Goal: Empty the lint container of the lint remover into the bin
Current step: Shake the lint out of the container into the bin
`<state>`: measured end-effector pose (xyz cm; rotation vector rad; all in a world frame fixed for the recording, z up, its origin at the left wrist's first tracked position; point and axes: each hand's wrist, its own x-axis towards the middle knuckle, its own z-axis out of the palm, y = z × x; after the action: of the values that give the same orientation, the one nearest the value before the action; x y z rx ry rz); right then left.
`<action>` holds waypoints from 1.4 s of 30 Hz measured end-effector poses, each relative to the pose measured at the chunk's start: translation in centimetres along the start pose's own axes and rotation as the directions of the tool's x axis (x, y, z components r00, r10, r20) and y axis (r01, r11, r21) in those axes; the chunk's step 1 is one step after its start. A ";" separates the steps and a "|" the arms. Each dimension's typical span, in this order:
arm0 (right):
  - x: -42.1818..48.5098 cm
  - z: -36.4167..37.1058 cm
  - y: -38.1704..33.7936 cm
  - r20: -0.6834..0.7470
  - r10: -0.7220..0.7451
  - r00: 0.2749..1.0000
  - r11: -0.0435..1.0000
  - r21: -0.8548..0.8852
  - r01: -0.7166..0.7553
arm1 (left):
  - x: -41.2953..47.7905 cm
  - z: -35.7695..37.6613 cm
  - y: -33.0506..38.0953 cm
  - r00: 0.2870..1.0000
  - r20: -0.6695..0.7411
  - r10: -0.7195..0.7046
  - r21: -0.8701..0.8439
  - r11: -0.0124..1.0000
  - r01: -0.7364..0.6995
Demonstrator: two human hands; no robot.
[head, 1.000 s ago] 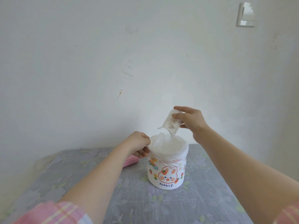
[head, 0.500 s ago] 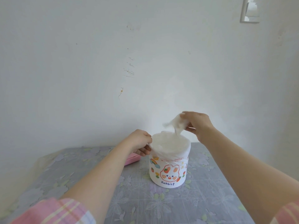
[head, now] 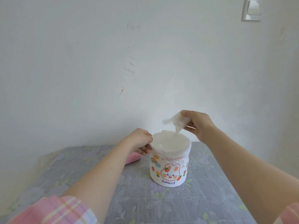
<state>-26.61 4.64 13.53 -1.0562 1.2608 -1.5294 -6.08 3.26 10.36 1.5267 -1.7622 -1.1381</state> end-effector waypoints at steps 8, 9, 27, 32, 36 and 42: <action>0.1 0.4 0.7 -0.018 -0.051 0.999 0.991 -0.122 0.049 | -0.1 0.0 0.1 1.000 0.004 0.003 0.003 1.000 -0.003; 0.1 0.4 0.7 -0.021 -0.050 0.999 0.991 -0.123 0.047 | 0.0 0.0 0.1 1.000 0.003 0.003 0.002 1.000 -0.003; 0.5 0.2 1.7 -0.006 -0.082 0.997 0.961 -0.265 0.077 | 0.0 0.0 0.0 1.000 -0.008 0.007 -0.006 1.000 -0.007; 0.0 0.3 0.7 0.044 -0.039 0.998 0.989 -0.138 0.045 | -0.1 0.0 0.0 1.000 -0.008 0.008 -0.010 1.000 -0.008; 0.0 0.4 0.5 0.070 -0.042 0.997 0.998 -0.050 0.046 | -0.1 0.0 -0.1 1.000 -0.011 0.009 -0.016 1.000 -0.009; 0.2 0.2 1.5 -0.007 -0.074 0.997 0.984 -0.163 0.071 | -0.2 -0.1 -0.1 1.000 -0.010 0.010 -0.005 1.000 -0.010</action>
<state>-26.29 4.22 12.14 -1.2100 1.3886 -1.5097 -5.89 3.46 10.39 1.5162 -1.7570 -1.1274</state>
